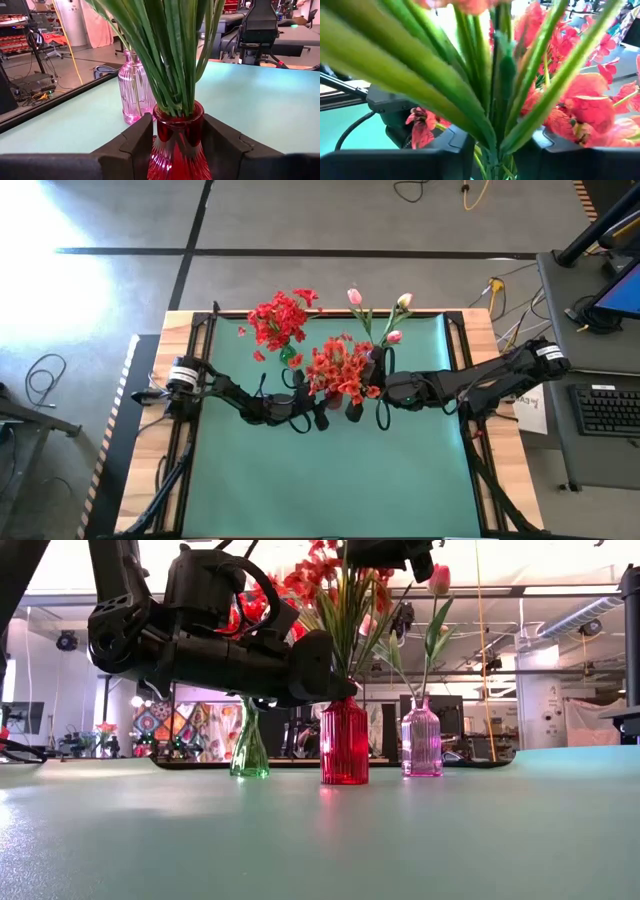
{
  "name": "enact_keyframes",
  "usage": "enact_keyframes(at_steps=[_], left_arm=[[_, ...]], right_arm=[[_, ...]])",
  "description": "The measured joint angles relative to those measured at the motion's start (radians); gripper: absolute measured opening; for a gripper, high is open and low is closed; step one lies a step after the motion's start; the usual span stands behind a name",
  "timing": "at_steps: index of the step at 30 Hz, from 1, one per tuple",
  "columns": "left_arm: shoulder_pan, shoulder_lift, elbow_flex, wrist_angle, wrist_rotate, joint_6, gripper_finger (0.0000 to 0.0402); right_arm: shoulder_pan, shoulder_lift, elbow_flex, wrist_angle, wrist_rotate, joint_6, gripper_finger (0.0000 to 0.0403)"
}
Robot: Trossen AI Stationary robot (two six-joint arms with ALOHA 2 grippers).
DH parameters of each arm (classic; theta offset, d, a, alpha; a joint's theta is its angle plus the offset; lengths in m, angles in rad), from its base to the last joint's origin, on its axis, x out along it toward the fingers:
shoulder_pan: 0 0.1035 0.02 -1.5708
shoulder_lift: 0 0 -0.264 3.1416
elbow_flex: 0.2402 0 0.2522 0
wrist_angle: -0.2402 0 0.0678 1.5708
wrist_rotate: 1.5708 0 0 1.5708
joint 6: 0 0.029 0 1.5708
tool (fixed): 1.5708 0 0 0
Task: Sort flowers into vase by color
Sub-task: Put the orange flowers into the red vase
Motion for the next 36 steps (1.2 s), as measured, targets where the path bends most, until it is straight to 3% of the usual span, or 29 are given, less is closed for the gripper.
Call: enact_keyframes(at_steps=[8, 36], left_arm=[[0.000, 0.000, 0.000, 0.000, 0.000, 0.000, 0.0140], [0.000, 0.000, 0.000, -0.004, 0.000, 0.000, 0.0140]], right_arm=[[0.000, 0.000, 0.000, -0.002, 0.000, 0.002, 0.0018], [-0.011, 0.009, 0.003, -0.077, -0.013, 0.117, 0.0022]])
